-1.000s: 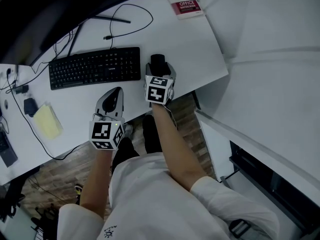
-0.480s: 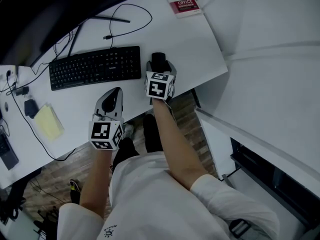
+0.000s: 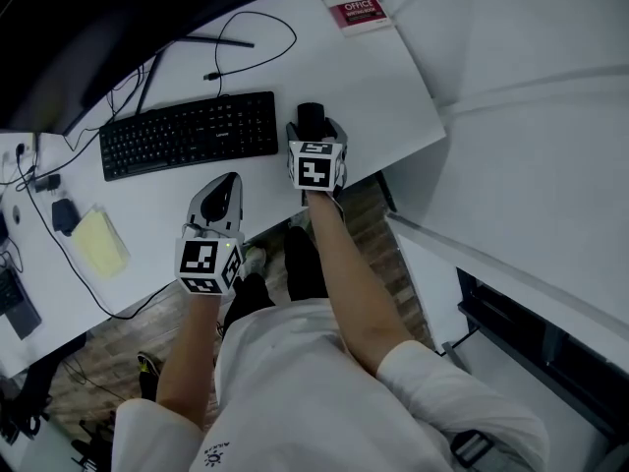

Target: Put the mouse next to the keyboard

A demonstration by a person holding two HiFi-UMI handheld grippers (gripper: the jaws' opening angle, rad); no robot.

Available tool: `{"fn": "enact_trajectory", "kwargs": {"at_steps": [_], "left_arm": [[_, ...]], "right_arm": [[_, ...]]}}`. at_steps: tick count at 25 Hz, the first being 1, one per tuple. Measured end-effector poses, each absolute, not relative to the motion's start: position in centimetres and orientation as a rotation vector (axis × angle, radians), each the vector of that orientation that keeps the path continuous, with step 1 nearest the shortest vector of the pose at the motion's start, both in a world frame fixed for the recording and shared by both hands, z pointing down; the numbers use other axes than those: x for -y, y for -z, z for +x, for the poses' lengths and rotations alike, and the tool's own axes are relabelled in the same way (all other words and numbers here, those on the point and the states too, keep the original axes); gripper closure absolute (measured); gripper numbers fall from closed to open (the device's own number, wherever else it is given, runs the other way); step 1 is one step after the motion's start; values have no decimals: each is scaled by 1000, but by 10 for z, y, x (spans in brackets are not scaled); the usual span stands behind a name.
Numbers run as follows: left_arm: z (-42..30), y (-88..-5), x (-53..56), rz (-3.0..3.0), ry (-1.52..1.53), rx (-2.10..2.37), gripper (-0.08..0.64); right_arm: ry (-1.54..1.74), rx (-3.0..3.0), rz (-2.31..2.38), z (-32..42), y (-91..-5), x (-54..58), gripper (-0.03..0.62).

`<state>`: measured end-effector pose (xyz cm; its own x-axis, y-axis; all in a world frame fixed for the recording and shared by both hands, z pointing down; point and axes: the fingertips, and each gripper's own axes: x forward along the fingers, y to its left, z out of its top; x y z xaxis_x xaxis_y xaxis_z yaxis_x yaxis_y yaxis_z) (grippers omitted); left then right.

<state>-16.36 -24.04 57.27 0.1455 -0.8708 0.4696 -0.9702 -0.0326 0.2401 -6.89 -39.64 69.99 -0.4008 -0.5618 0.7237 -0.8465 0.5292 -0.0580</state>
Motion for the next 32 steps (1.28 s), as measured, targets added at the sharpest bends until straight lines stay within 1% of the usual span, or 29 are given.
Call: {"fn": "enact_trajectory", "kwargs": {"at_steps": [2,18,22,24,29,32], "left_arm": [[-162,-571,240,1940,-264,1751,549],[-149,-548,227,2052,-271,1707,549],[-146,-541,215,2086,-268,1687,549],[-144,-538,209,2101,-263,1674,549],[-137,-530,189,2157,-262,1633,549],[-135,-522,178,2194,-261,1620,549]], "right_arm": [[-567,2120,1142,-66,-699,397,262],[-593,2268,1166,-53,-652,371,265],[-583,2291,1170,-46,-640,353,358],[-570,2295,1182,-41,-634,343,383],[-519,2340,1165,-33,-613,307,471],[-525,2389,1160,-28,-595,283,538]]}}
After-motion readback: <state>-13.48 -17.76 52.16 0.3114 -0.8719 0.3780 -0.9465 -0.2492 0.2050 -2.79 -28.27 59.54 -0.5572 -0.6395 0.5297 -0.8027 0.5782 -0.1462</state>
